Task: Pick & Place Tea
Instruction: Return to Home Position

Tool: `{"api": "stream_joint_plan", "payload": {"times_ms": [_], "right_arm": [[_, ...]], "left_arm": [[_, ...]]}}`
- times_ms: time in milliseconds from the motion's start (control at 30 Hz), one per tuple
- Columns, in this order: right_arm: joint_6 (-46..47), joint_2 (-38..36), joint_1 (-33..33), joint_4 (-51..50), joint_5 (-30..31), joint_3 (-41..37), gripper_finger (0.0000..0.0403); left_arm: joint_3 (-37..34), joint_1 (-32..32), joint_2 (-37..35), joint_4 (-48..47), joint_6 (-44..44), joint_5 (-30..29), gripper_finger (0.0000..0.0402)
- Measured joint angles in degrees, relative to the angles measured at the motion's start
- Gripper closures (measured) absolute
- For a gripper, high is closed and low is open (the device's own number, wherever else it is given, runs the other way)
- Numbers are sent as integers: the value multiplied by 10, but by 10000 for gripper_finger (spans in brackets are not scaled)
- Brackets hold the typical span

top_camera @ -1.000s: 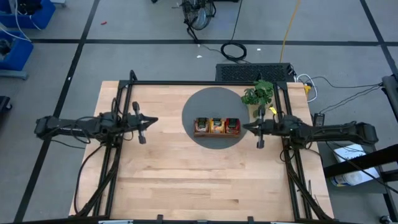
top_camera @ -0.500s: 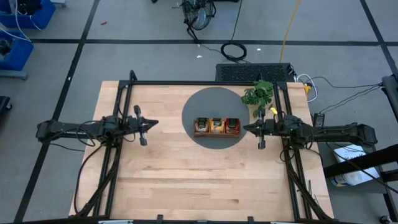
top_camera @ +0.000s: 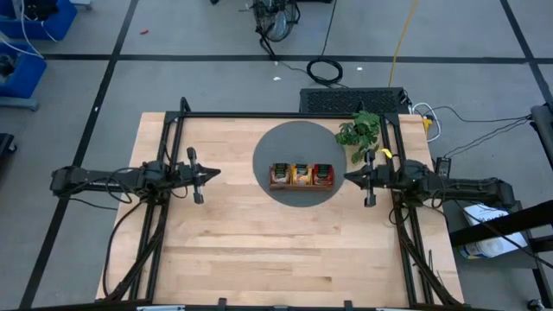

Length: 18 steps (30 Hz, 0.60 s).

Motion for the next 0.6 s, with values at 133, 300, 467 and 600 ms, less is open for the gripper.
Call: {"api": "stream_joint_plan", "payload": {"times_ms": [133,300,467,600], "right_arm": [[22,-50,1,-55,-48,0,403],[36,-91,3,-157,-15,0,403],[59,-91,3,-167,40,0,403],[47,-92,4,-161,-1,0,403]], "left_arm": [[0,-4,0,-1,-3,16,401],[0,-4,0,-11,-14,25,401],[0,-4,0,-15,-15,26,401],[0,-4,0,-31,-14,36,400]]}}
